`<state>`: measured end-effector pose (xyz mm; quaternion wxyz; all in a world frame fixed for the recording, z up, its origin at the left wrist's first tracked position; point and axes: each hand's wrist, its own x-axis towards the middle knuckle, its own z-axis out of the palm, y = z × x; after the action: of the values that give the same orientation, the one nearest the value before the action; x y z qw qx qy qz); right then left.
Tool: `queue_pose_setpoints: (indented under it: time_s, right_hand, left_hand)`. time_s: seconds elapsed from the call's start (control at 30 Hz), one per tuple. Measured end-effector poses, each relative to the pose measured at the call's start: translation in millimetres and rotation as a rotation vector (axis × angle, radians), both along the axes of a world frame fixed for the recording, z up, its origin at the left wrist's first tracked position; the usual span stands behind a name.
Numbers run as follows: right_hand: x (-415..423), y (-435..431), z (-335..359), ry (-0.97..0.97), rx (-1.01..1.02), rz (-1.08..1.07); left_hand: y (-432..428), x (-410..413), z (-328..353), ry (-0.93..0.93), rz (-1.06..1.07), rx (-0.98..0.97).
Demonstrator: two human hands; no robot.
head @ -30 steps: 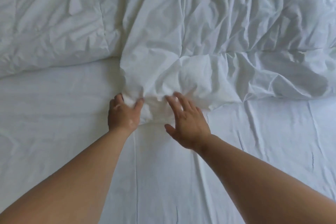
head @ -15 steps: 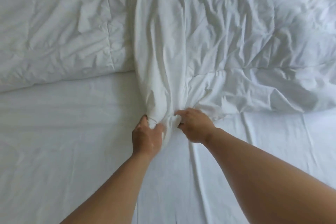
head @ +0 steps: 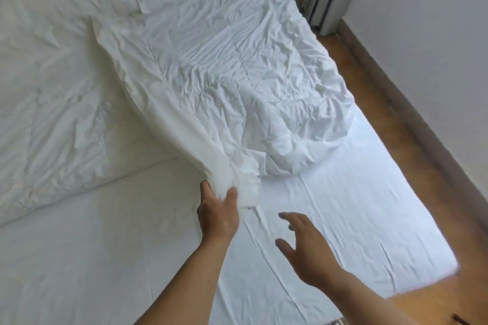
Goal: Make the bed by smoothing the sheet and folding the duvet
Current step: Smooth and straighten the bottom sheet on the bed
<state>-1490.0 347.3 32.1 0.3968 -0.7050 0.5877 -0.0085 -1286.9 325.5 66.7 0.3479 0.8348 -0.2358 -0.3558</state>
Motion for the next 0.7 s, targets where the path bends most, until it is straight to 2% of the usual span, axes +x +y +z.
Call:
queue_pose_setpoints:
  time_s: [0.27, 0.5, 0.7]
  right_hand:
    - [-249, -3, 78, 0.103, 0.091, 0.047]
    - [-420, -55, 101, 0.170, 0.129, 0.008]
    - [-542, -121, 99, 0.252, 0.271, 0.110]
  left_hand:
    - [-84, -101, 67, -0.209, 0.028, 0.108]
    - [-134, -188, 70, -0.204, 0.180, 0.146]
    - [-177, -258, 55, -0.254, 0.235, 0.205]
